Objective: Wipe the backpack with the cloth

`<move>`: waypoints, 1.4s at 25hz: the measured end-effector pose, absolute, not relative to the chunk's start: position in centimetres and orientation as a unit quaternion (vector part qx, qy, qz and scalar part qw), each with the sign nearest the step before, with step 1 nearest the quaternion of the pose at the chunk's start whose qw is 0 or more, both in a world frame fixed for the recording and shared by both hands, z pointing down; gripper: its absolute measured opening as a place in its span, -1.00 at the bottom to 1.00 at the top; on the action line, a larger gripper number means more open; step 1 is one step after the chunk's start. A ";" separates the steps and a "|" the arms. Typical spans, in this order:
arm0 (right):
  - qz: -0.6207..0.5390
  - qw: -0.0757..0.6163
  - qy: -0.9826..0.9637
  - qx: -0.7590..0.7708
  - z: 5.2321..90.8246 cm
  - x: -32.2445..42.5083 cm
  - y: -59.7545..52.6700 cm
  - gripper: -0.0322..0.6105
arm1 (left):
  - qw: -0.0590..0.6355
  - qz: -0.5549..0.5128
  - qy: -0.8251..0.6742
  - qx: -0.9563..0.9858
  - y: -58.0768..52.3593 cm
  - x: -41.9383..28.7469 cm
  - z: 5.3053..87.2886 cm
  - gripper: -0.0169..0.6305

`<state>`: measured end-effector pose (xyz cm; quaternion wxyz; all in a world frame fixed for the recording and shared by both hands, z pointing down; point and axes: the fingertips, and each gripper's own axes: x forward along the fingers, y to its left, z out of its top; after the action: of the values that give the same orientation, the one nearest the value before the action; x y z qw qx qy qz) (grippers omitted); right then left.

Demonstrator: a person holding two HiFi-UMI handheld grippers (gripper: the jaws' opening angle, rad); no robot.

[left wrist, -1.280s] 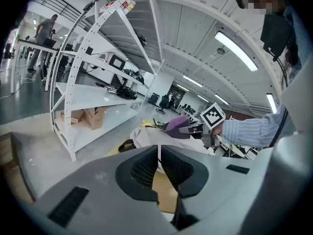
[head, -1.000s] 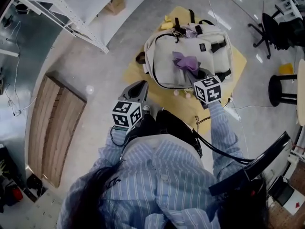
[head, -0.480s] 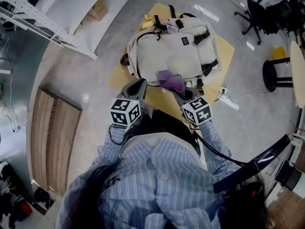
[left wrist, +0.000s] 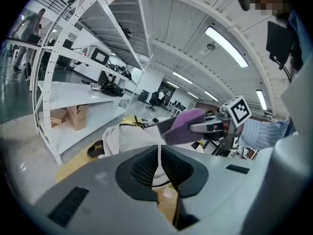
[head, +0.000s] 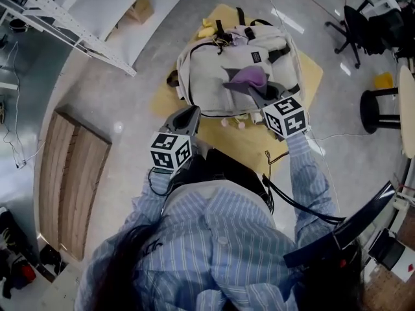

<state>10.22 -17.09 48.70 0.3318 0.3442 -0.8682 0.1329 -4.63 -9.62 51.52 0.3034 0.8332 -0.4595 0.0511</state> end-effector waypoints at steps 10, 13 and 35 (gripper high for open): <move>0.063 0.379 -0.846 0.371 49.9 10.0 -32.2 -0.75 | 0.307 0.044 -0.497 0.810 -9.0 -5.8 51.1 -0.88; 0.055 0.389 -0.838 0.379 50.7 9.5 -35.4 -0.75 | 0.311 0.044 -0.507 0.802 -8.7 -6.4 51.5 -0.88; 0.131 0.353 -0.844 0.383 52.7 13.2 -20.7 -0.75 | 0.309 0.058 -0.475 0.822 -10.1 -5.0 51.7 -0.88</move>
<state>13.21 -20.68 52.75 0.3526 0.3829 -0.8437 0.1310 -4.97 -10.08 51.74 0.3087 0.8220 -0.4750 0.0583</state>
